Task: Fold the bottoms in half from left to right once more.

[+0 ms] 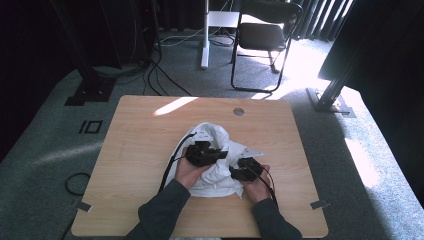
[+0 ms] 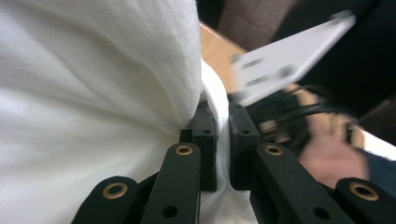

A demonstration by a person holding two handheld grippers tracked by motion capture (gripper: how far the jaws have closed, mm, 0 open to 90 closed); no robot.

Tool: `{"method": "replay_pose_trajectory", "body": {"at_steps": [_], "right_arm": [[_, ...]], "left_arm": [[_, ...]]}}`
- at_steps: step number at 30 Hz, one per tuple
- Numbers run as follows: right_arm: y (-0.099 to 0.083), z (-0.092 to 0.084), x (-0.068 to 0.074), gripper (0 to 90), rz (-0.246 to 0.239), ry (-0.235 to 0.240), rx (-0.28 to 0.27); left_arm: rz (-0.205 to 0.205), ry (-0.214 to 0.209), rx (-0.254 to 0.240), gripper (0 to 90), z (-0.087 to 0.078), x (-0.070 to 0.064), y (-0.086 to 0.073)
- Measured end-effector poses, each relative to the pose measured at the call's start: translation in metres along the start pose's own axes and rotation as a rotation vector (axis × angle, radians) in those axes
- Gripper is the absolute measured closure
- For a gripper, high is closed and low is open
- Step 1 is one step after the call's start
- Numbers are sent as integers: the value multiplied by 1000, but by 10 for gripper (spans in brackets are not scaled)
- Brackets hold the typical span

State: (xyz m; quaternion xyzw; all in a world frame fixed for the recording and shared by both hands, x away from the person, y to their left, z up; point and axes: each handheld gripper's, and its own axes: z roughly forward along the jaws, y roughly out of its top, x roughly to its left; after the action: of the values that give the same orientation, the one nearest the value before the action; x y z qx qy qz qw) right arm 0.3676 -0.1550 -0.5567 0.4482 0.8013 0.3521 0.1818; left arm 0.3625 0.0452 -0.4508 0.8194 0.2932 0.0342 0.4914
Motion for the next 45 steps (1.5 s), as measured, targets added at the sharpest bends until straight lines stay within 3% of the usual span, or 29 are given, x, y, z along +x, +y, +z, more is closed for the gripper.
{"method": "replay_pose_trajectory", "body": {"at_steps": [3,6,11,15,21,25,29,33,37,40,43,45], "right_arm": [[-2,0,0,410,-2,0,-15],[-4,-3,-3,403,-6,4,-12],[-14,-18,-26,389,67,-36,-16],[-13,-38,-41,380,120,-41,-79],[3,-67,-36,346,95,26,-200],[16,-79,-29,335,96,71,-275],[27,-82,-24,334,86,90,-302],[36,-77,-19,344,83,125,-308],[42,-65,-18,438,92,132,-286],[45,-53,-20,615,92,147,-253],[48,-42,-22,795,96,130,-198],[47,-35,-24,848,102,91,-165]], "left_arm": [[15,7,67,851,22,1,-9],[-35,4,103,851,43,13,-26],[-14,20,164,838,60,18,-46],[3,29,182,828,68,17,-50],[8,22,177,763,66,15,-50],[28,11,163,657,62,11,-51],[57,-1,118,540,51,2,-51],[64,-26,104,505,42,0,-50],[69,-42,93,504,36,0,-49],[71,-65,71,505,28,-2,-48],[71,-84,42,499,15,-3,-43],[75,-90,-14,499,-3,-3,-37]]}}
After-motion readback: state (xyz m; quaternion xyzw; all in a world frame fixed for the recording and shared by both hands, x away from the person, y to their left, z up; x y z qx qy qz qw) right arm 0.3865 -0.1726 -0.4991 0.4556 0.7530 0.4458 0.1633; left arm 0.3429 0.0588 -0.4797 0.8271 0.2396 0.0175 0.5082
